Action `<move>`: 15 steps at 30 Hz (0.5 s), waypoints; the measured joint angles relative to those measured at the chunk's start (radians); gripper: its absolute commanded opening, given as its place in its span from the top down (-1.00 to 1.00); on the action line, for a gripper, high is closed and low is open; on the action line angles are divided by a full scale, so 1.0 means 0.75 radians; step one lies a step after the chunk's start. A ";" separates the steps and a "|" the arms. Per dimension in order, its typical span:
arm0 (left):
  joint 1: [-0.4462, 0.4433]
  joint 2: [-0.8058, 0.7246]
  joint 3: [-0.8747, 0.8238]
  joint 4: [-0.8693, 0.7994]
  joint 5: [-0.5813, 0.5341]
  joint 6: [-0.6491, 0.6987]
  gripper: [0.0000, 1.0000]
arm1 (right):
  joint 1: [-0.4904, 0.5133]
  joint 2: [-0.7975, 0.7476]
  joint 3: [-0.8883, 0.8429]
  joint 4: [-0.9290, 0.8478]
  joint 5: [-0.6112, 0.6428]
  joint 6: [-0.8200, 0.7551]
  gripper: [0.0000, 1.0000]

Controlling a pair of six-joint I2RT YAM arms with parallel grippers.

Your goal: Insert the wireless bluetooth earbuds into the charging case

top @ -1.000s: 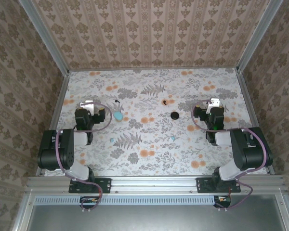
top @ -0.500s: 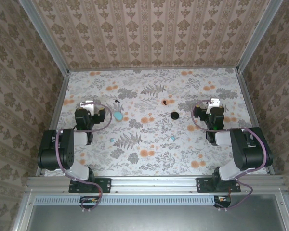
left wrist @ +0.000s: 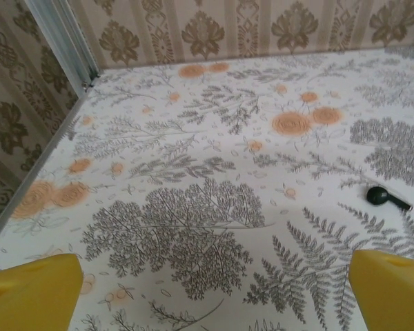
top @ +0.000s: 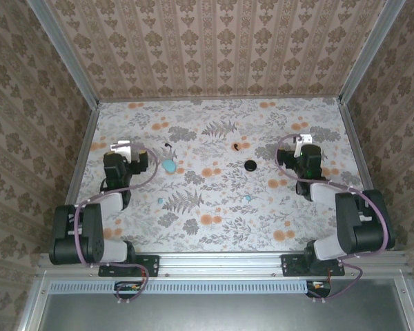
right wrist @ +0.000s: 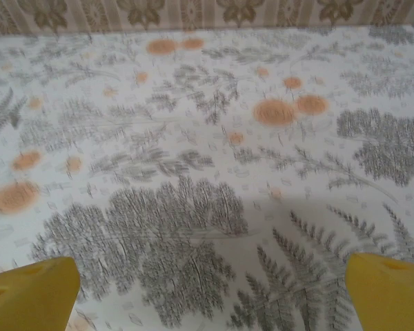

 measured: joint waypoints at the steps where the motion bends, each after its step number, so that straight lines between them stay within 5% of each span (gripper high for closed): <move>1: -0.001 -0.033 0.025 -0.057 0.001 -0.018 -1.00 | 0.001 -0.003 0.096 -0.131 -0.007 0.025 -1.00; 8: -0.003 -0.215 0.116 -0.352 0.126 -0.164 -0.95 | 0.089 0.084 0.644 -0.838 -0.064 0.068 -1.00; 15: -0.133 -0.224 0.162 -0.554 0.276 -0.304 -0.85 | 0.307 0.325 0.842 -1.313 -0.090 0.057 -0.99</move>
